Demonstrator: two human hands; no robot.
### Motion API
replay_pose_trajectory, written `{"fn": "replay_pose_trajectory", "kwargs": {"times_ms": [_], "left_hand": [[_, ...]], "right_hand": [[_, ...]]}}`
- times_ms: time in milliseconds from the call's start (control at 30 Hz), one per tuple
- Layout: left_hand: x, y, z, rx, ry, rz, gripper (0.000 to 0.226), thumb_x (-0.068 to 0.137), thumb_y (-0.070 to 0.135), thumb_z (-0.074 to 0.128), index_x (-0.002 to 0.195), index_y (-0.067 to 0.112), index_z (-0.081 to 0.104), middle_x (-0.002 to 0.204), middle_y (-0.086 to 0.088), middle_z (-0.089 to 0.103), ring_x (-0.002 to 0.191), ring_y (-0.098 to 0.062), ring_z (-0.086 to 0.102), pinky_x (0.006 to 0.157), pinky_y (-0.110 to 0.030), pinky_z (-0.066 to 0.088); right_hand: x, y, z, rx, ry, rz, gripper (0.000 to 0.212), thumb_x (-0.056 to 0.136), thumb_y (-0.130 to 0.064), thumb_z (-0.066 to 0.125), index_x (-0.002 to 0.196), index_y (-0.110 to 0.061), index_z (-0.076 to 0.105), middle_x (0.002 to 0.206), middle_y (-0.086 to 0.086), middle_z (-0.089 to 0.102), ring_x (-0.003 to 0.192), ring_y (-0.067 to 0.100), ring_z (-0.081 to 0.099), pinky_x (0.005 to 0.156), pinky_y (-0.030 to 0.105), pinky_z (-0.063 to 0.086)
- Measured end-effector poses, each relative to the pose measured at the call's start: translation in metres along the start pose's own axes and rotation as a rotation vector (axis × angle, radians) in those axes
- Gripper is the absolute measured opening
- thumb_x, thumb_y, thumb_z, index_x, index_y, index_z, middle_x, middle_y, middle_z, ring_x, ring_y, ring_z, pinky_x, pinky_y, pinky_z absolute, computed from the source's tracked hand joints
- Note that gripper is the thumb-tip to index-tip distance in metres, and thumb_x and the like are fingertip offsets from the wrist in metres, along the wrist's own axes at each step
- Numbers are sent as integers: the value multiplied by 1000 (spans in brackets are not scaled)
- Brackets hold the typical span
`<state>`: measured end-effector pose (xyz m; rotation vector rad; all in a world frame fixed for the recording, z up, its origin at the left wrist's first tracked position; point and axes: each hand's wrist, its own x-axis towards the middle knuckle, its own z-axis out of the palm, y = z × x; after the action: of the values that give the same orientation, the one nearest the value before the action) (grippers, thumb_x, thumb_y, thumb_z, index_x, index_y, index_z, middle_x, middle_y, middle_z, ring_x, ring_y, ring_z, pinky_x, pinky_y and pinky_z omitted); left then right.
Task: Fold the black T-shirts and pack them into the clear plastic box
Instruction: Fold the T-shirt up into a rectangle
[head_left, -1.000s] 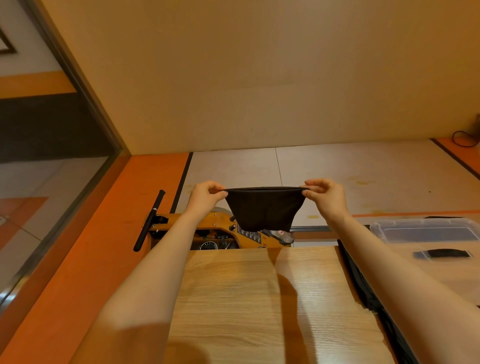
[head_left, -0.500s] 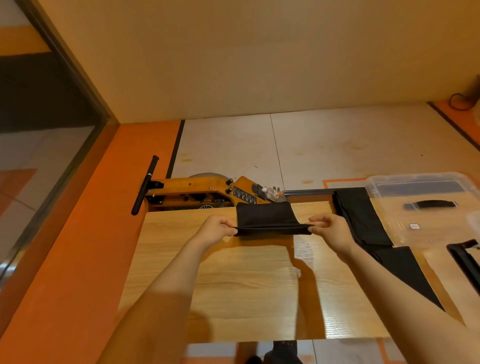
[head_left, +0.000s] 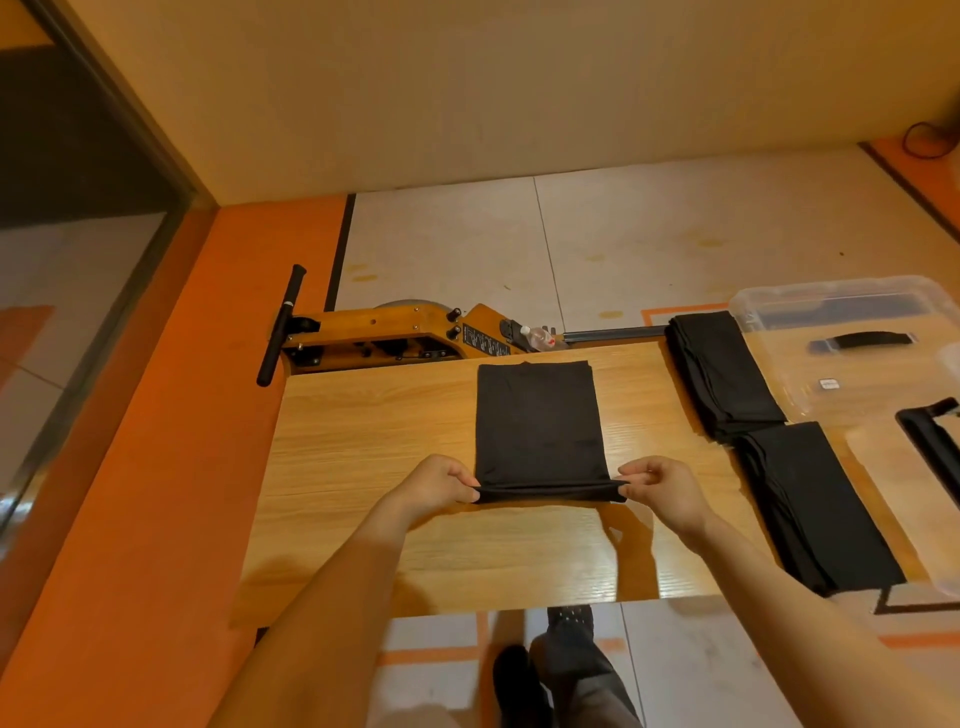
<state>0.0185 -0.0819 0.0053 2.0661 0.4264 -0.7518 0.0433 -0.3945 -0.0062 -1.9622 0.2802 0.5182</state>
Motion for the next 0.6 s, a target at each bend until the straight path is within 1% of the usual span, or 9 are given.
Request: {"fn": "replay_pose_trajectory", "kwargs": {"times_ms": [100, 200, 300, 400, 433, 467, 533, 600], "left_hand": [[-1, -12, 8, -18, -12, -11, 10, 81, 10, 74, 90, 11, 73, 97, -9, 71, 96, -19, 64, 75, -21, 47], [0, -16, 11, -17, -54, -27, 13, 82, 11, 73, 95, 9, 73, 98, -7, 71, 93, -14, 63, 70, -18, 44], [3, -16, 8, -1, -96, -33, 9, 83, 11, 72, 92, 11, 73, 95, -5, 71, 87, -10, 63, 67, -17, 43], [11, -13, 7, -62, -42, -10, 7, 84, 6, 70, 90, 8, 71, 94, -11, 70, 84, -14, 65, 62, -14, 48], [15, -11, 7, -70, -6, 4, 7, 84, 6, 70, 91, 8, 71, 95, -11, 70, 84, -16, 66, 63, -15, 49], [20, -10, 8, -65, 37, 16, 7, 84, 8, 70, 91, 10, 70, 94, -10, 70, 87, -17, 66, 68, -18, 50], [32, -7, 9, -63, 105, 30, 6, 85, 12, 69, 89, 16, 69, 92, -7, 69, 90, -19, 65, 78, -27, 52], [44, -5, 11, -75, 145, 32, 6, 86, 15, 67, 88, 21, 67, 89, -4, 68, 89, -19, 64, 83, -33, 51]], "right_hand": [[-6, 9, 4, -5, -17, 35, 18, 87, 4, 65, 90, -14, 64, 93, 12, 67, 90, 23, 66, 70, 23, 49], [-6, 18, 6, -26, -62, 77, 18, 87, 3, 66, 93, -13, 64, 96, 13, 67, 92, 25, 66, 74, 26, 53], [-5, 23, 6, -61, -123, 128, 20, 87, 3, 66, 99, -12, 63, 98, 13, 66, 93, 26, 66, 77, 29, 55], [1, 21, 8, -33, -83, 120, 19, 87, 4, 66, 99, -11, 64, 95, 12, 66, 91, 26, 66, 72, 25, 53], [5, 20, 9, -12, -63, 113, 20, 87, 3, 66, 99, -12, 64, 96, 12, 66, 92, 26, 66, 72, 25, 53], [10, 19, 10, 9, -45, 109, 20, 86, 3, 66, 99, -12, 64, 97, 11, 66, 93, 25, 66, 74, 26, 54], [20, 17, 13, 54, -4, 109, 20, 86, 2, 67, 99, -12, 65, 100, 10, 66, 96, 23, 65, 79, 28, 55], [30, 13, 15, 102, 37, 107, 18, 88, 3, 65, 97, -12, 65, 98, 9, 66, 93, 20, 64, 74, 23, 53]]}}
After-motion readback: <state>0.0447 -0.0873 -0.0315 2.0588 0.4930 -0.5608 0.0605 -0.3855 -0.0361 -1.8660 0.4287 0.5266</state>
